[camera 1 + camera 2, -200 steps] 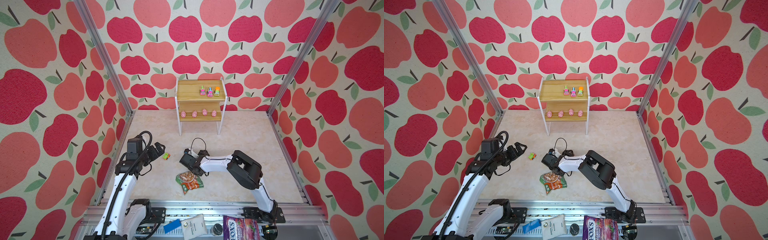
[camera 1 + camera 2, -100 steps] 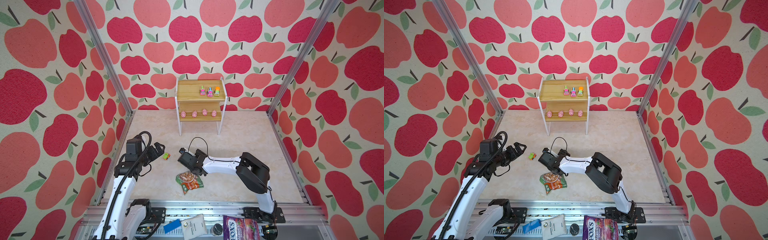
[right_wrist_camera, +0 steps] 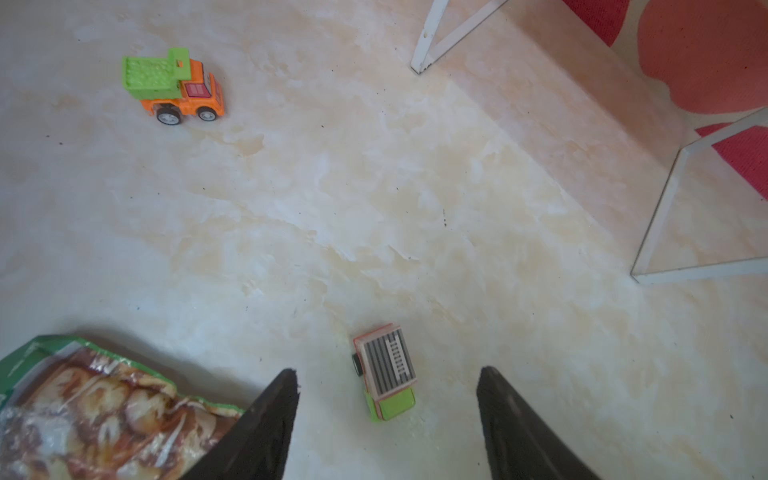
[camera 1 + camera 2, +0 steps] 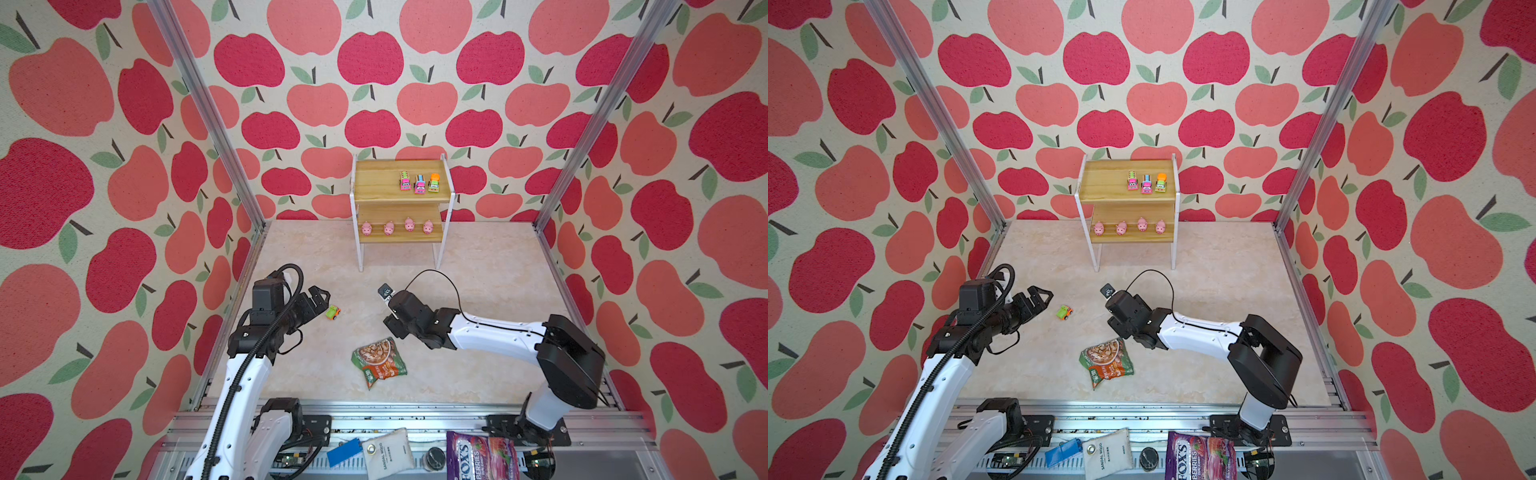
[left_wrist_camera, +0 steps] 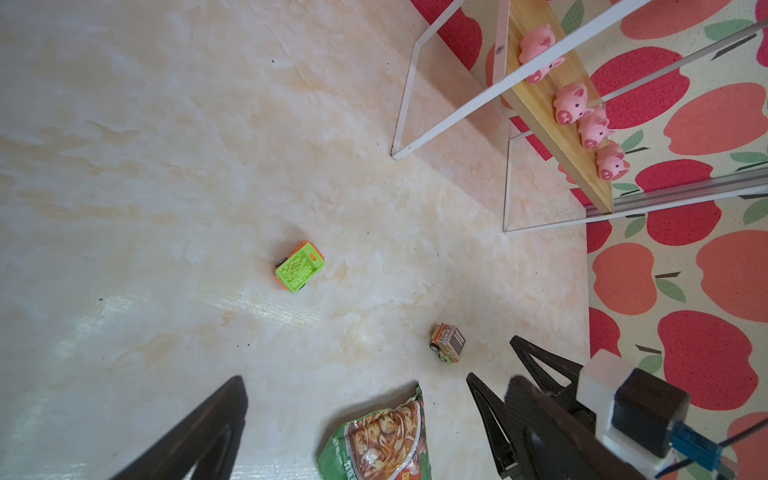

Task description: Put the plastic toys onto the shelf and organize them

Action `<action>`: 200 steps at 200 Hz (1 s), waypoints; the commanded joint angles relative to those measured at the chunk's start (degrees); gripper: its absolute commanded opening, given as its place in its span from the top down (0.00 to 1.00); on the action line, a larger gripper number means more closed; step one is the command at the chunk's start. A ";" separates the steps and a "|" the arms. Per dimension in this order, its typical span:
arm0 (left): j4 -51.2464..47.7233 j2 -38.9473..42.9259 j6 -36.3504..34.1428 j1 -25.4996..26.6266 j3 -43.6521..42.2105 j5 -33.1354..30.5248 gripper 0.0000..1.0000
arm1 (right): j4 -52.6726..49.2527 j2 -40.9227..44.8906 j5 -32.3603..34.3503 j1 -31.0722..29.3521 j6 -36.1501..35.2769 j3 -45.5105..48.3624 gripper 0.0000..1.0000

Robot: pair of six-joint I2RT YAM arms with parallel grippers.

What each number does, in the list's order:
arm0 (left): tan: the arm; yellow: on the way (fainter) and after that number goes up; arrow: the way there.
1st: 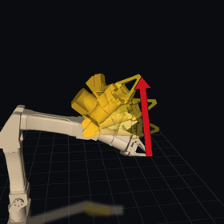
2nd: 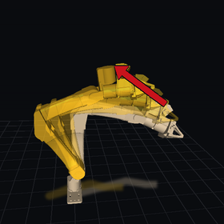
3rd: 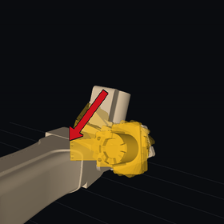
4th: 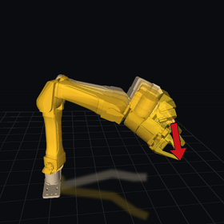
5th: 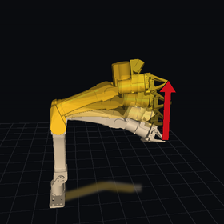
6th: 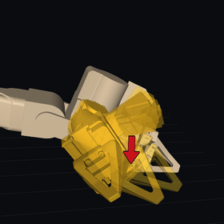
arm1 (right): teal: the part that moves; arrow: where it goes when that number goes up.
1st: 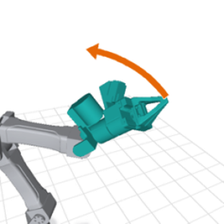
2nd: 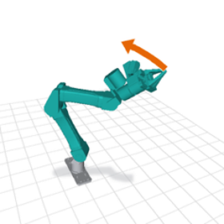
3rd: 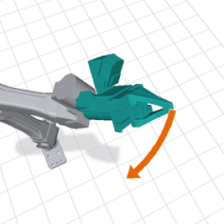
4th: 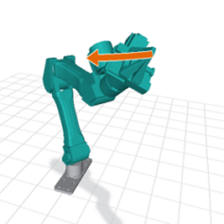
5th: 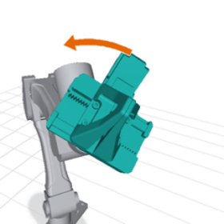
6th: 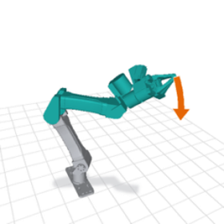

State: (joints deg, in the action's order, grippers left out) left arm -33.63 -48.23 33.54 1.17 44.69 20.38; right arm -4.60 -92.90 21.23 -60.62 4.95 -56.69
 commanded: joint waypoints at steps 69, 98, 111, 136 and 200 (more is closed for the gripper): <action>2.34 -0.91 -6.96 7.33 2.42 -4.29 0.01 | 28.37 8.47 -21.68 8.65 0.53 23.43 0.30; 1.80 -2.63 -14.92 8.47 6.89 -0.94 0.01 | 34.73 4.85 -25.23 10.12 0.15 25.11 0.31; 0.49 -4.36 -18.03 9.24 9.29 0.11 0.01 | 36.87 3.11 -26.04 10.59 -0.11 25.22 0.31; -0.72 -7.38 -23.52 11.72 13.43 1.65 0.01 | 40.73 -0.52 -28.62 11.91 -0.11 25.04 0.33; 8.00 -10.41 -26.16 14.50 14.15 3.52 0.01 | 44.03 -7.99 -30.92 12.63 -1.32 21.87 0.40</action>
State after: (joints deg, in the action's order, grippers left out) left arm -30.83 -58.57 9.82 15.14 58.78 22.81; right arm 36.51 -97.97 -7.66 -48.29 4.99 -32.69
